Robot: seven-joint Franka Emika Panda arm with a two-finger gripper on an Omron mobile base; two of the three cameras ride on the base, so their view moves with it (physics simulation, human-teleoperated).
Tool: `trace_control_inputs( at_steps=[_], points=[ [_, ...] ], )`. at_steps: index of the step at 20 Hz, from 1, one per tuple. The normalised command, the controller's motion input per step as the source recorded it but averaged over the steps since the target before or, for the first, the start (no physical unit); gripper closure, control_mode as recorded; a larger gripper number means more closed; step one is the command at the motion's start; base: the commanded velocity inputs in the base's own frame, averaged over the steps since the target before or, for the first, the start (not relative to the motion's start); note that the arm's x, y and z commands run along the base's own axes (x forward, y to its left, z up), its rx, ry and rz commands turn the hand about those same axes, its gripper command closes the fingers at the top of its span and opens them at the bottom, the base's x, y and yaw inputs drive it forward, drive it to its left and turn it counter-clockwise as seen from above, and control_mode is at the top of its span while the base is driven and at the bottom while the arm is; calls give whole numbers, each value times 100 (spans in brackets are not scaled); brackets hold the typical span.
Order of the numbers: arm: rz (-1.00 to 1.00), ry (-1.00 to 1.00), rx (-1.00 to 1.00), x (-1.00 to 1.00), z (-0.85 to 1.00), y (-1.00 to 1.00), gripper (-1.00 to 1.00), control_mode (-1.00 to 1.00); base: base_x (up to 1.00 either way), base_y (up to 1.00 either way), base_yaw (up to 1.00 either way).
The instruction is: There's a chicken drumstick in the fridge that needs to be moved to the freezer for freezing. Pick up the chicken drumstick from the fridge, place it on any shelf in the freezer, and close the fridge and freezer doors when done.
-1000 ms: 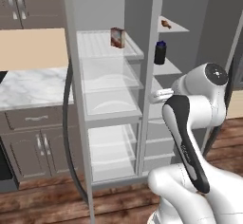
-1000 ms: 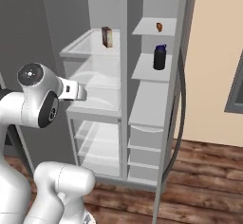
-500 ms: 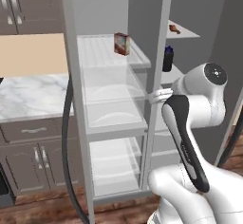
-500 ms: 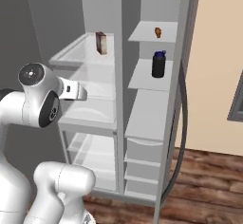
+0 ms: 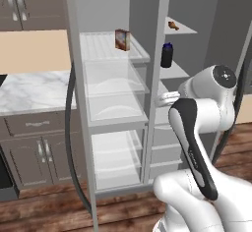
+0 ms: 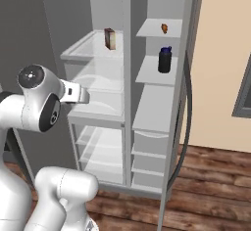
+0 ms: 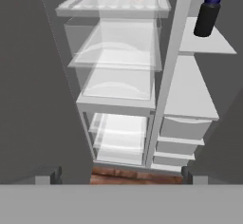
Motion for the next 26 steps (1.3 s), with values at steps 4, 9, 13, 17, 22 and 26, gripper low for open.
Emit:
trace_control_inputs(
  at_steps=[4,9,13,17,22,26],
  points=[
    [0,0,0,0,0,0,-100,100,7,0,0],
    [0,0,0,0,0,0,-100,100,1,0,0],
    [0,-2,1,-56,0,3,-100,-100,0,0,0],
    [0,-13,1,-94,0,61,-100,-100,0,0,0],
    [0,-13,0,-93,0,97,-100,-100,0,0,0],
    [-1,-18,0,-88,0,82,-100,-100,0,0,0]
  ],
)
